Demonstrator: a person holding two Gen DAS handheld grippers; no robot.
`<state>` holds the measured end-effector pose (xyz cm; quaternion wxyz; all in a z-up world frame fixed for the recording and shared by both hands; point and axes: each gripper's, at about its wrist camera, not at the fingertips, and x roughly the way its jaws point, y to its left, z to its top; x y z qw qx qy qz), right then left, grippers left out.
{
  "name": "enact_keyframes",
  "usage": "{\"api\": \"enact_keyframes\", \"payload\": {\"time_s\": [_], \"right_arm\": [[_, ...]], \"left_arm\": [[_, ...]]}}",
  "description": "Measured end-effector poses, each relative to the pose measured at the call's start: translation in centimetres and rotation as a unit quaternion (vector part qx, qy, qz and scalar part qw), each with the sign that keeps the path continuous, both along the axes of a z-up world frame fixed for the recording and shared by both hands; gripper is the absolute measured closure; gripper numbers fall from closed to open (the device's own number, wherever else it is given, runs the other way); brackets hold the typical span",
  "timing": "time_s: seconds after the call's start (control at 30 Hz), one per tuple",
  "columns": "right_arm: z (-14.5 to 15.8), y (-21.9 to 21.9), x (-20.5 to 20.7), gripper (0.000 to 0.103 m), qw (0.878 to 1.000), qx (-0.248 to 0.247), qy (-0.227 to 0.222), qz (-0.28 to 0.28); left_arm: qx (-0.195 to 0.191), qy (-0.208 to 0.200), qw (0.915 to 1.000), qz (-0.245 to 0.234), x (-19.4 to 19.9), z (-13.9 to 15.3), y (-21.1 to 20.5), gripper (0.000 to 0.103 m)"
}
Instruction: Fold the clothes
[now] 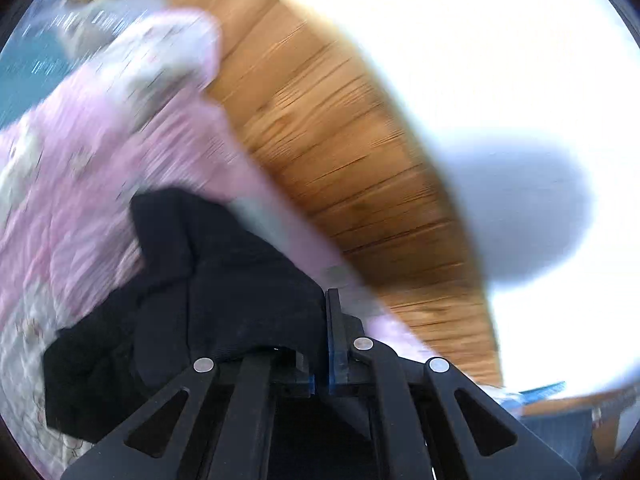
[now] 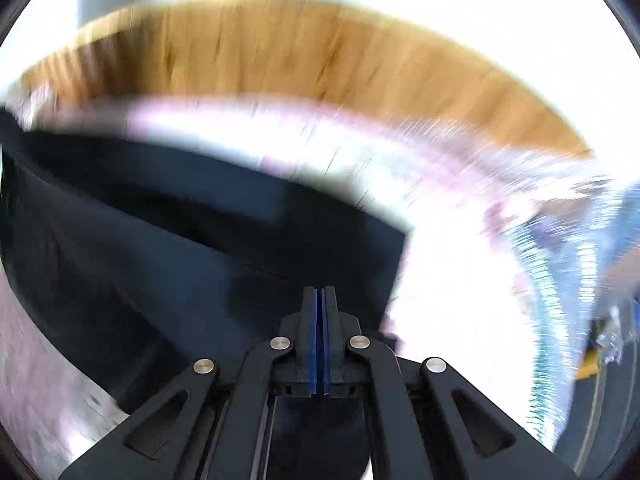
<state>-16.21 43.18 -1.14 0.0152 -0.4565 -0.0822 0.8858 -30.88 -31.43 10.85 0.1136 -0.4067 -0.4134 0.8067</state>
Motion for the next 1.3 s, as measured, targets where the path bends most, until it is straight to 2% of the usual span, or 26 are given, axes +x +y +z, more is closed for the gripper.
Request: {"api": "enact_keyframes", "payload": {"time_s": [0.1, 0.17, 0.2, 0.27, 0.33, 0.37, 0.4, 0.47, 0.53, 0.63, 0.7, 0.8, 0.83, 0.87, 0.9, 0.97, 1.0, 1.03, 1.07, 1.1, 1.13, 1.17, 1.2, 1.27, 1.3], "right_arm": [[6.4, -1.3, 6.0, 0.103, 0.997, -0.019, 0.066, -0.019], [9.4, -2.3, 10.1, 0.103, 0.995, -0.038, 0.093, -0.027], [9.0, -3.0, 11.5, 0.103, 0.995, -0.057, 0.08, -0.028], [6.0, -3.7, 13.5, 0.103, 0.992, -0.104, 0.041, -0.053], [2.2, -3.9, 14.0, 0.102, 0.985, -0.142, -0.008, -0.102], [0.5, -3.9, 13.6, 0.094, 0.979, -0.159, -0.03, -0.125], [-0.9, -3.9, 12.7, 0.073, 0.972, -0.181, -0.046, -0.143], [-3.4, -3.4, 10.5, 0.055, 0.95, -0.232, -0.08, -0.19], [-5.4, -2.9, 8.0, 0.051, 0.926, -0.28, -0.1, -0.232], [-7.0, -3.7, 4.1, 0.034, 0.907, -0.301, -0.113, -0.271], [-9.0, -4.0, 1.6, 0.032, 0.9, -0.294, -0.143, -0.288], [-11.8, -3.8, -0.1, 0.032, 0.882, -0.286, -0.174, -0.332], [-12.2, -3.9, -0.8, 0.033, 0.879, -0.297, -0.175, -0.329], [-12.6, -4.0, -1.6, 0.046, 0.876, -0.308, -0.175, -0.327], [-12.8, -4.2, -2.7, 0.069, 0.878, -0.313, -0.177, -0.315], [-12.3, -4.9, -6.3, 0.083, 0.899, -0.304, -0.176, -0.26], [-10.9, -5.0, -8.0, 0.084, 0.912, -0.312, -0.138, -0.227], [-8.6, -5.0, -9.1, 0.084, 0.92, -0.336, -0.077, -0.188], [-6.0, -4.3, -9.2, 0.084, 0.909, -0.386, -0.006, -0.155], [-3.9, -3.1, -8.8, 0.075, 0.886, -0.439, 0.052, -0.141], [-3.0, -2.1, -8.1, 0.067, 0.874, -0.456, 0.071, -0.151], [-2.4, -0.8, -7.1, 0.055, 0.868, -0.458, 0.082, -0.173], [-2.1, 0.6, -5.9, 0.053, 0.867, -0.447, 0.085, -0.2], [-3.6, 3.0, -3.4, 0.05, 0.888, -0.367, 0.041, -0.273], [-4.8, 4.3, -2.1, 0.049, 0.894, -0.325, 0.011, -0.31]], "left_arm": [[0.004, 0.047, 0.9987, -0.017, 2.9, 4.9, -1.8, 0.1], [-0.002, 0.042, 0.9988, -0.027, 6.1, 4.9, -3.7, 0.1], [-0.005, 0.037, 0.9988, -0.031, 7.8, 4.7, -4.6, 0.1], [-0.009, -0.003, 0.9995, -0.031, 10.9, 1.6, -6.4, 0.1], [-0.01, -0.062, 0.9979, -0.013, 13.8, -3.5, -8.2, 0.1], [-0.011, -0.092, 0.9957, -0.003, 15.2, -6.1, -9.2, 0.1], [-0.009, -0.104, 0.9945, 0.004, 16.0, -7.6, -9.6, 0.1], [-0.004, -0.116, 0.9931, 0.016, 16.9, -9.7, -10.0, 0.1], [0.0, -0.128, 0.9913, 0.029, 17.9, -11.8, -10.3, 0.1], [0.007, -0.147, 0.9881, 0.047, 19.3, -15.0, -10.9, 0.1], [0.011, -0.159, 0.9855, 0.059, 20.2, -17.1, -11.3, 0.1], [0.012, -0.136, 0.9883, 0.069, 19.8, -16.1, -11.1, 0.1], [0.013, -0.129, 0.9893, 0.067, 19.4, -15.5, -10.9, 0.1], [0.012, -0.124, 0.9903, 0.062, 18.9, -15.1, -10.7, 0.1], [0.01, -0.118, 0.9913, 0.056, 18.3, -14.6, -10.5, 0.1], [0.005, -0.107, 0.9931, 0.048, 17.0, -13.7, -10.1, 0.1], [0.002, -0.102, 0.9937, 0.046, 16.1, -13.3, -9.9, 0.1], [-0.002, -0.099, 0.994, 0.045, 15.5, -12.9, -9.7, 0.1], [-0.007, -0.098, 0.9941, 0.045, 15.0, -12.6, -9.6, 0.1], [-0.009, -0.099, 0.994, 0.045, 14.6, -12.6, -9.6, 0.1], [-0.01, -0.1, 0.9939, 0.046, 14.3, -12.7, -9.7, 0.1], [-0.011, -0.102, 0.9937, 0.046, 14.0, -12.8, -9.7, 0.1], [-0.012, -0.105, 0.9934, 0.045, 13.9, -13.0, -10.0, 0.1], [-0.008, -0.113, 0.9925, 0.046, 13.9, -13.8, -10.1, 0.1], [-0.006, -0.118, 0.992, 0.045, 14.0, -14.3, -10.1, 0.1]]}}
